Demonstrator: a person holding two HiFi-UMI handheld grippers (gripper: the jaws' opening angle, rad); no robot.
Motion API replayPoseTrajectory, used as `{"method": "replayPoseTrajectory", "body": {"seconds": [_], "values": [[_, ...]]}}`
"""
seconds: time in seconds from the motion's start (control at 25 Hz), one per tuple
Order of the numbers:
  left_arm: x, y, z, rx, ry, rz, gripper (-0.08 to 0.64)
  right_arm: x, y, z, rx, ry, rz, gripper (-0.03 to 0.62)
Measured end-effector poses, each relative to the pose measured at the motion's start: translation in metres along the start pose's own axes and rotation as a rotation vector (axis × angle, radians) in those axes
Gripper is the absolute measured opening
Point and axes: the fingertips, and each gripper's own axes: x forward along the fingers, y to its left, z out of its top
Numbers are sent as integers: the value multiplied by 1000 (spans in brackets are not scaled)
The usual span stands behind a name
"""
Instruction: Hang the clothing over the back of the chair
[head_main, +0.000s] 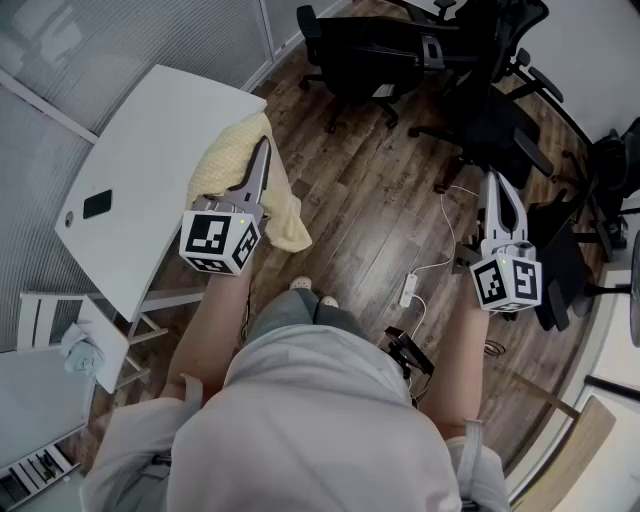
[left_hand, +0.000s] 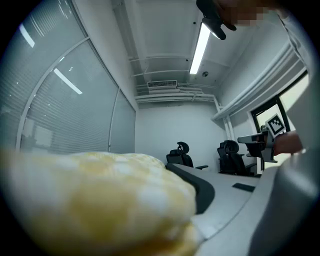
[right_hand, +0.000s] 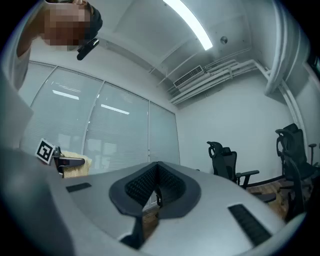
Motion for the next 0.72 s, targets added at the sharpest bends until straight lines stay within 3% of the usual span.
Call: {"method": "replayPoseTrajectory", "body": {"seconds": [0.72], "values": [[8, -20, -3, -12, -3, -33, 63, -1, -5, 4, 26, -30, 3, 21]]}}
